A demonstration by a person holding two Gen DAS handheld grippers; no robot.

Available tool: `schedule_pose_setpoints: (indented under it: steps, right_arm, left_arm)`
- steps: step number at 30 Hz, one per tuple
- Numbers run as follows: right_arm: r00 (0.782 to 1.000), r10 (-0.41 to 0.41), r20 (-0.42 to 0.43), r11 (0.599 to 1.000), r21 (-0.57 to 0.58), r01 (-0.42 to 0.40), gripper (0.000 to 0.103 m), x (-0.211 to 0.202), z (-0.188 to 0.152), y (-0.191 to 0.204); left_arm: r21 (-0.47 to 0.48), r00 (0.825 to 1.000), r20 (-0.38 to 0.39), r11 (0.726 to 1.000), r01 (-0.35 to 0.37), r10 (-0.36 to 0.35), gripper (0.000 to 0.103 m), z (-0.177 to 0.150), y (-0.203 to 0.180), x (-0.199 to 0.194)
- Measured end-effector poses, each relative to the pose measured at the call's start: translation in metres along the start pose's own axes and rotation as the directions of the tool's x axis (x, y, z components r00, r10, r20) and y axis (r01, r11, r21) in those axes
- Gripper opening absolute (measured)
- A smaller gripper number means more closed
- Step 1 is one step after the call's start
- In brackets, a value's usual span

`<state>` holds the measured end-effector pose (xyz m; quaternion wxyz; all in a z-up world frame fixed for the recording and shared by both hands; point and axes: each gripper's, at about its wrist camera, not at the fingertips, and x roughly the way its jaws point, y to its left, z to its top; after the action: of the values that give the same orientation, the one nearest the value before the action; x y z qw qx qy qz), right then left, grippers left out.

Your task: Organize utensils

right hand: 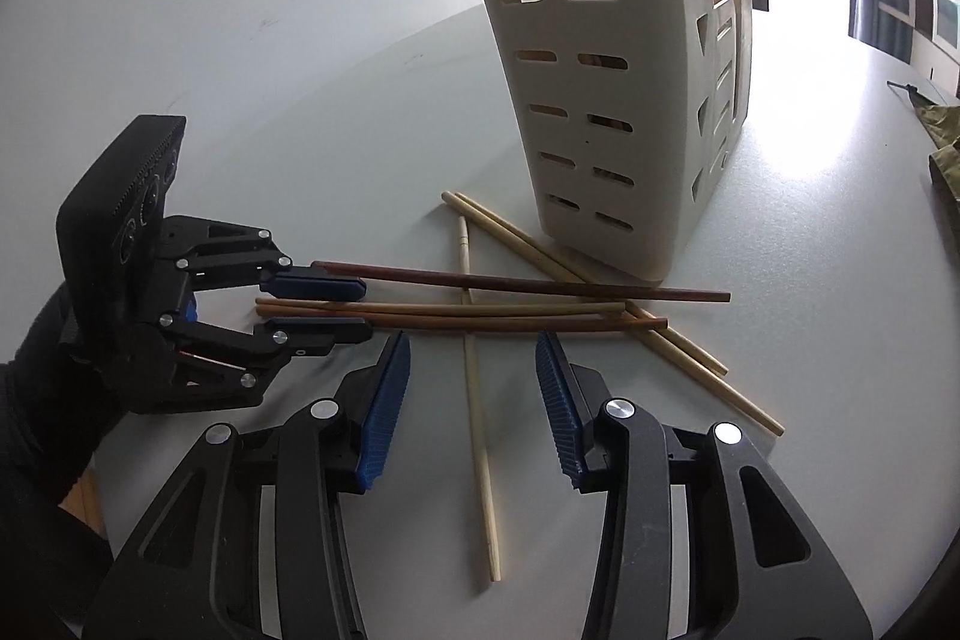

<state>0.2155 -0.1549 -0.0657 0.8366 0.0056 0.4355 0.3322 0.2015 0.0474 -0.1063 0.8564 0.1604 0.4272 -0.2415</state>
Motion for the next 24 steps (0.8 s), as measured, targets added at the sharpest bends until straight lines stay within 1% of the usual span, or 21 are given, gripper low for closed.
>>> schedule_pose_setpoints:
  steps: [8,9,11,12,14,15,19,21,22,23,24]
  right_arm:
    - [1.0,-0.001,-0.009,1.0,0.003,0.001,0.044,0.003,0.0,-0.001]
    - [1.0,0.001,-0.01,1.0,0.003,-0.001,0.044,0.002,-0.001,-0.002]
    - [1.0,0.007,-0.012,1.0,0.004,-0.007,0.044,0.004,-0.001,-0.002]
    - [1.0,0.009,-0.013,1.0,0.006,-0.009,0.044,0.004,-0.001,-0.002]
    - [1.0,0.011,-0.019,1.0,0.009,-0.011,0.044,0.006,-0.002,-0.003]
    - [1.0,0.017,-0.023,1.0,0.014,-0.017,0.043,0.008,-0.002,-0.003]
    - [0.998,0.044,-0.046,0.999,0.026,-0.043,0.044,0.021,-0.003,0.0]
    - [0.996,0.049,-0.068,0.998,0.046,-0.046,0.044,0.029,-0.002,0.001]
    - [0.996,0.037,-0.08,0.998,0.053,-0.033,0.044,0.033,-0.001,0.001]
    - [0.996,0.023,-0.088,0.998,0.062,-0.017,0.044,0.037,0.0,0.001]
    - [0.995,0.011,-0.099,0.997,0.081,-0.003,0.044,0.041,0.002,-0.001]
  left_arm:
    - [-0.026,1.0,0.001,0.999,0.019,-0.019,0.019,0.0,0.003,-0.002]
    - [-0.032,1.0,0.009,0.999,0.026,-0.025,0.017,0.0,0.003,-0.004]
    - [-0.055,0.999,0.019,0.997,0.045,-0.044,0.001,0.002,0.007,-0.008]
    - [-0.068,0.998,0.014,0.996,0.054,-0.053,0.0,0.003,0.01,-0.007]
    - [-0.07,0.999,0.014,0.997,0.037,-0.036,0.0,0.002,0.011,-0.005]
    - [-0.074,0.999,0.014,0.996,0.042,-0.041,0.0,0.002,0.012,-0.005]
    - [-0.052,0.999,0.008,0.998,0.031,-0.031,0.0,0.004,0.009,-0.004]
    - [-0.042,1.0,0.003,0.999,0.026,-0.026,0.005,0.005,0.009,-0.004]
    - [-0.039,1.0,-0.002,0.999,0.024,-0.024,0.019,0.007,0.009,-0.003]
    - [-0.034,1.0,-0.016,0.999,0.017,-0.018,0.04,0.008,0.01,-0.001]
    - [-0.022,1.0,-0.02,1.0,0.009,-0.009,0.048,0.008,0.009,0.0]
